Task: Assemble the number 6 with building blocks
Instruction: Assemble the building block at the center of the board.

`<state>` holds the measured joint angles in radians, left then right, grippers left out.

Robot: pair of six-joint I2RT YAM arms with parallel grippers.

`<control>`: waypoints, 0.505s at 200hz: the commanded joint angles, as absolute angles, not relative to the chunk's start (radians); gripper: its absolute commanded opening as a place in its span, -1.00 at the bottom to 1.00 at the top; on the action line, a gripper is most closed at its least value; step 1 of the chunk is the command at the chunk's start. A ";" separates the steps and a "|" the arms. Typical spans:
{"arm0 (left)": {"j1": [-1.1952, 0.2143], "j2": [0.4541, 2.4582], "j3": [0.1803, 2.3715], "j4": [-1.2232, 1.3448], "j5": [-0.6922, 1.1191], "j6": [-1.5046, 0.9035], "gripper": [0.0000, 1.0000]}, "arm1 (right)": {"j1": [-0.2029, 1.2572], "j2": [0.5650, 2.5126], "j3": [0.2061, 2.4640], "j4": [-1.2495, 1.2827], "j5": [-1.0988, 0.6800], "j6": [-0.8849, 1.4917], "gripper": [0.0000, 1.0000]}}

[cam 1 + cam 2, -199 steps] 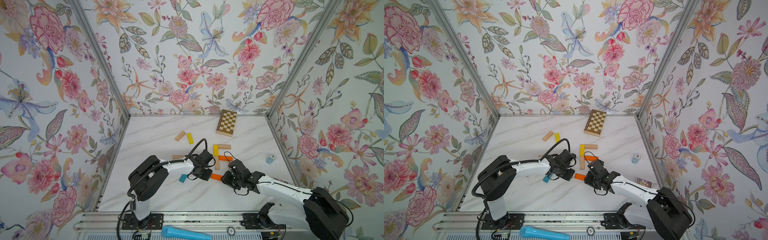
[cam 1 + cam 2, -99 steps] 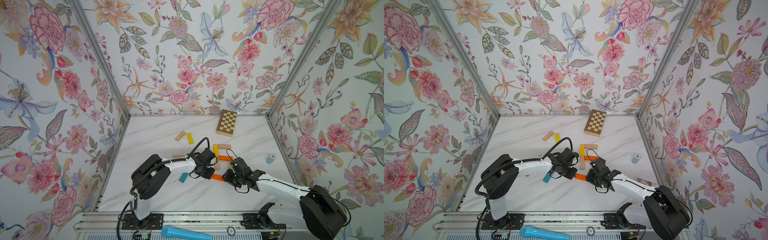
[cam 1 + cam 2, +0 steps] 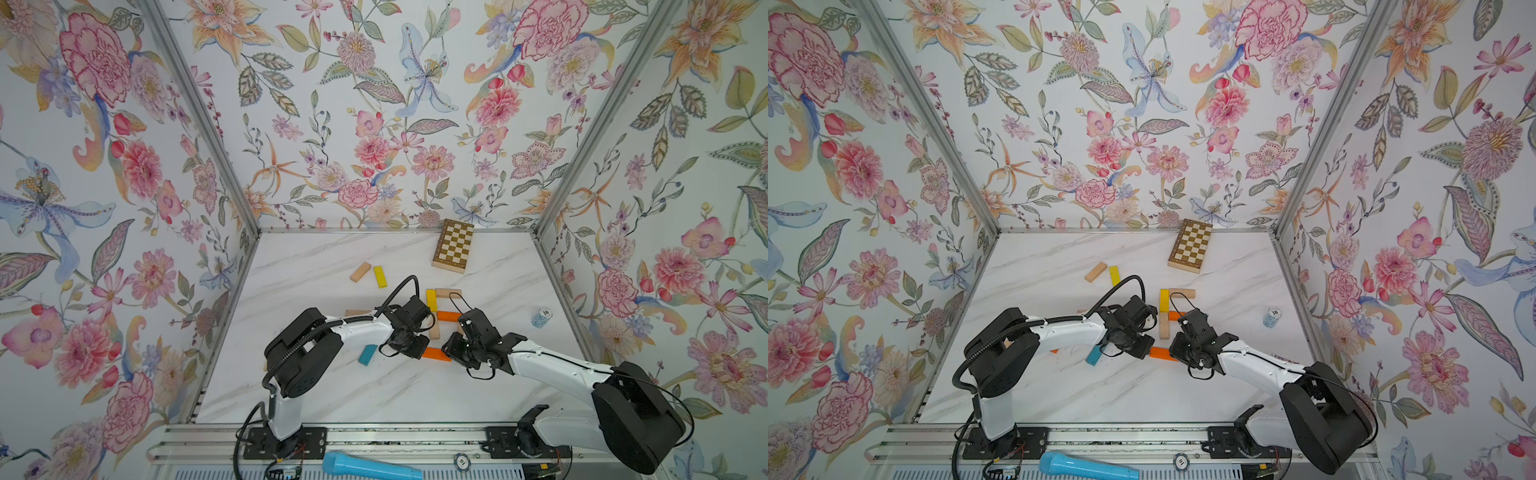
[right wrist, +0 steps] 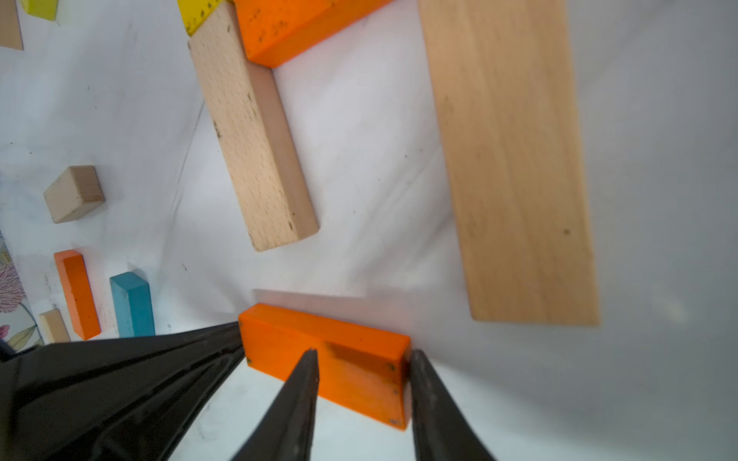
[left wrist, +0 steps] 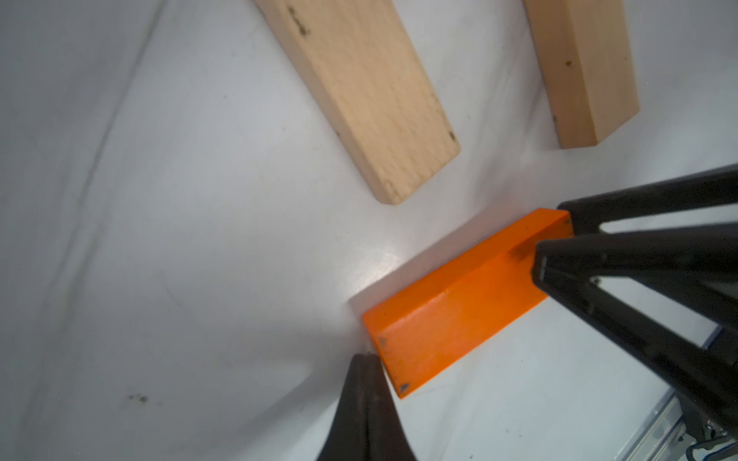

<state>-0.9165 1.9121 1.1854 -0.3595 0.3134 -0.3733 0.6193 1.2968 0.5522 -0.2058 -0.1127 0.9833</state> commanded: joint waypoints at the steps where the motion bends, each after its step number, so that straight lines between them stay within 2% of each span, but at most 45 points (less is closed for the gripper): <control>1: -0.924 1.933 1.220 -0.359 0.333 -0.356 -1.00 | 0.620 1.311 0.594 -0.196 -0.121 0.959 -0.22; 101: -0.910 1.954 1.263 -0.364 0.335 -0.357 -1.00 | 0.572 1.339 0.644 -0.237 -0.109 0.896 -0.15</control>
